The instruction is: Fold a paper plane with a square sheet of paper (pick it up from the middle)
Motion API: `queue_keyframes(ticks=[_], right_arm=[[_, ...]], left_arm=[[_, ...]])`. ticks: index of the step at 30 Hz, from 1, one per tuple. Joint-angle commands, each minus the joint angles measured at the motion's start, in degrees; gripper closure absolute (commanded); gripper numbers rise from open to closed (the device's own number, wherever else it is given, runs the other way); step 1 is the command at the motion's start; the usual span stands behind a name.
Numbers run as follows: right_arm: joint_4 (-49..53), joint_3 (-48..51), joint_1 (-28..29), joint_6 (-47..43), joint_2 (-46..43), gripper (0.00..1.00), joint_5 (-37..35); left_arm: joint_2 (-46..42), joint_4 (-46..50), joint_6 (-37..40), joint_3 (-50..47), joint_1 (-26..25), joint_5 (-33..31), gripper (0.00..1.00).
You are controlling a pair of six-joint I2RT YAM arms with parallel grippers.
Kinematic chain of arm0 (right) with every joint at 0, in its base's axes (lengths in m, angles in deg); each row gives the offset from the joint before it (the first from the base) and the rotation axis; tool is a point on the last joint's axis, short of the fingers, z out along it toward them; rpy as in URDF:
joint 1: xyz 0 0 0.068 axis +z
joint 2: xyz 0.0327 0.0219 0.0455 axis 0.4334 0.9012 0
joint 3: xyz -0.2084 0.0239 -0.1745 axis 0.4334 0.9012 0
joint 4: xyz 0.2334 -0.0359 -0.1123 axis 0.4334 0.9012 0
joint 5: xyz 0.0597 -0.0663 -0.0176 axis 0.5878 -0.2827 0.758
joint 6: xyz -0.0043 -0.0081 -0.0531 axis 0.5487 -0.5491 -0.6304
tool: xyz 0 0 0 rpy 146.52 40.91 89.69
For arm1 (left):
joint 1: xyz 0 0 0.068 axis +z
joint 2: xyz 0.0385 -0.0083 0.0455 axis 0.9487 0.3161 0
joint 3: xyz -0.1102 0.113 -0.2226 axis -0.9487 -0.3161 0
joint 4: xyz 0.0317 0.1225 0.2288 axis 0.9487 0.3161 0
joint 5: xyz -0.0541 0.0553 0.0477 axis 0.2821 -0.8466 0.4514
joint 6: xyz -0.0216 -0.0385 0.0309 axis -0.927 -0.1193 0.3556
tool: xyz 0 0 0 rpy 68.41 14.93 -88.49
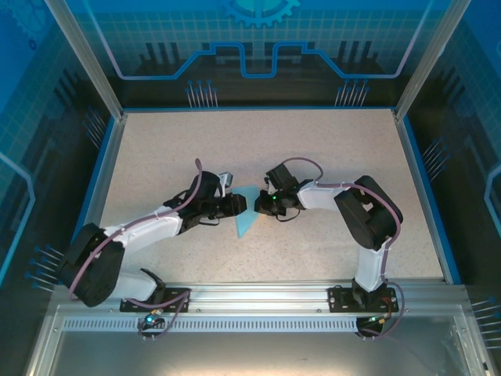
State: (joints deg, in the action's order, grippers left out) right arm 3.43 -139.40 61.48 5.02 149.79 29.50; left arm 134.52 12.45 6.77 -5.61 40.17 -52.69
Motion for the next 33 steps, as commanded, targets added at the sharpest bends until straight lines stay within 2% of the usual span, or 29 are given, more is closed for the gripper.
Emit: queue_keyframes(ticks=[1, 8, 13, 21, 28, 33], right_arm=[[3.55, 2.0, -0.55, 1.23, 2.58, 0.92, -3.01], [3.44, 1.84, -0.55, 1.7, 2.85, 0.92, -3.19], [3.53, 1.75, -0.55, 1.79, 2.97, 0.92, -3.19], [3.79, 1.84, -0.63, 1.53, 2.67, 0.92, -3.27], [4.24, 0.37, -0.64, 0.36, 1.47, 0.92, -2.66], [1.95, -0.05, -0.42, -2.83, -2.38, 0.91, 0.08]], left_arm=[[-2.79, 0.65, -3.8, -1.98, -1.77, 1.04, 0.68], [-0.32, -3.66, -9.93, -7.54, -5.16, -0.27, 0.7], [4.65, -5.99, -12.63, -8.21, -6.38, -0.46, 0.79], [7.4, 1.57, -12.56, -7.87, -6.83, -5.08, 0.92], [9.72, 1.63, -13.05, -8.88, -6.83, -5.61, 0.99], [11.01, 2.25, -13.3, -9.08, -6.84, -5.48, 1.0]])
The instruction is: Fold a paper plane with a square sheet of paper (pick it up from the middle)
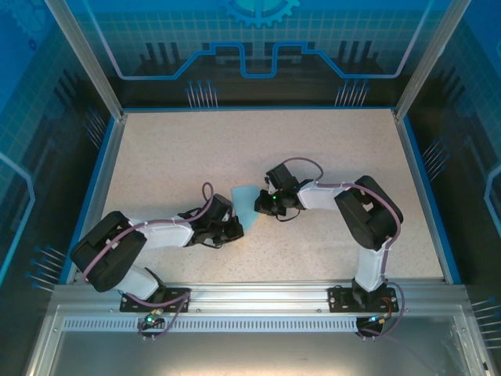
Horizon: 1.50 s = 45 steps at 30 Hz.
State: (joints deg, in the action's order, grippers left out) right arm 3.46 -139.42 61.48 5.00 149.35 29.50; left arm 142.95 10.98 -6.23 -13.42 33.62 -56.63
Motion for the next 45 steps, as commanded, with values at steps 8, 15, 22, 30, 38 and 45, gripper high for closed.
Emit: queue_keyframes(ticks=[8, 15, 22, 30, 38, 45], right_arm=[[1.78, 1.41, 6.12, -6.92, -6.56, 0.91, -1.19], [-0.04, 2.13, 8.73, -3.9, -3.49, 0.92, -0.65], [-1.68, 2.28, 9.99, -2.04, -1.12, 0.95, 1.22], [-3.61, 4.49, 10.52, -0.7, 0.43, 0.97, 3.49], [-0.63, 3.23, 8.09, -3.02, 2.21, 0.98, 1.0], [-2.0, 3.71, 3.29, -7.11, 3.5, 0.98, 1.78]], left_arm=[[2.41, 3.37, -0.51, -2.21, -0.4, -1.36, 1.0], [2.05, 2.45, -1.08, -2.89, -0.3, -1.36, 1.0], [2.13, 0.2, -2.32, -4.28, -0.45, -1.19, 1.0], [2.23, 0.04, -2.63, -4.47, -0.42, -1.28, 1.0], [2.25, 1.44, -2.63, -4.31, -0.37, -1.1, 1.0], [3.2, 5.14, -0.89, -4.33, -0.58, 0.3, 1.0]])
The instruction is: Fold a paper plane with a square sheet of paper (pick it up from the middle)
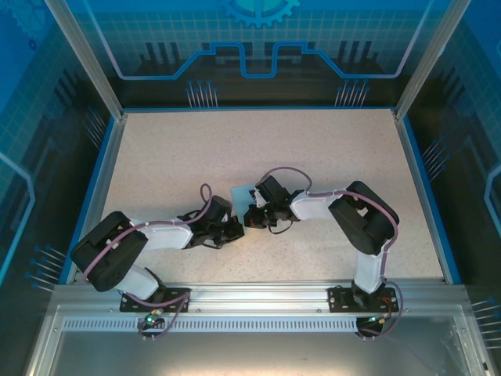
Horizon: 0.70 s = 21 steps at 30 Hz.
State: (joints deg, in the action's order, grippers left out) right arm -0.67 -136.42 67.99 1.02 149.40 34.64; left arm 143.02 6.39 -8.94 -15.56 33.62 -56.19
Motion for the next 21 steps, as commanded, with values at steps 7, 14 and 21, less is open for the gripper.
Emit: queue_keyframes(ticks=[7, 14, 21], right_arm=[[2.8, -0.63, -8.42, -5.43, 3.07, 0.97, -2.65], [3.69, -2.41, -13.89, -6.95, 3.74, 0.97, -2.99], [6.65, -5.41, -16.54, -7.93, 0.52, 0.97, -6.56]], left_arm=[[3.13, 11.27, 2.0, -4.31, -0.7, -0.09, 1.0], [3.1, 11.58, 2.32, -4.16, -0.7, 0.04, 1.0], [1.73, 13.36, 3.02, -2.6, -0.66, -0.03, 1.0]])
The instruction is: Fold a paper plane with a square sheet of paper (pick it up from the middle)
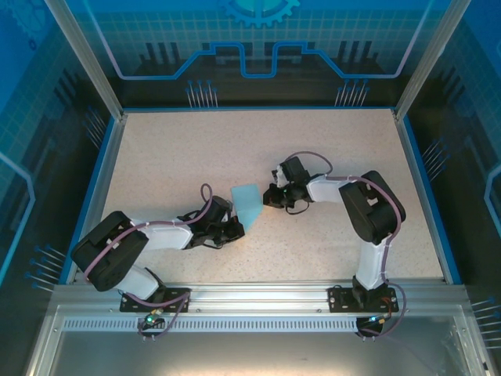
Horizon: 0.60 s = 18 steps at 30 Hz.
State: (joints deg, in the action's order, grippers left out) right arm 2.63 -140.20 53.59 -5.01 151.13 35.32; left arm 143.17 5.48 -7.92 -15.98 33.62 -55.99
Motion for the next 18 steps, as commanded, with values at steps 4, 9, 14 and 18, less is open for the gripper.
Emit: queue_keyframes(ticks=[4, 9, 14, 18], right_arm=[[5.62, -1.12, -2.08, -3.35, -7.04, 0.95, -9.66], [5.9, 2.77, -1.14, -4.56, -13.42, 0.83, -9.84], [3.54, 7.13, 0.39, -3.29, -16.8, 0.64, -7.58], [-0.1, 10.59, 1.02, -0.83, -17.07, 0.55, -3.77]], left_arm=[[-2.34, 16.98, 3.61, 0.2, -0.68, -0.24, 1.0], [-9.67, 20.09, 7.0, 5.09, -0.71, -1.62, 0.78], [-11.99, 20.24, 9.26, 9.21, -0.43, -7.01, 0.6], [-9.88, 18.89, 8.96, 10.74, 0.23, -10.87, 0.59]])
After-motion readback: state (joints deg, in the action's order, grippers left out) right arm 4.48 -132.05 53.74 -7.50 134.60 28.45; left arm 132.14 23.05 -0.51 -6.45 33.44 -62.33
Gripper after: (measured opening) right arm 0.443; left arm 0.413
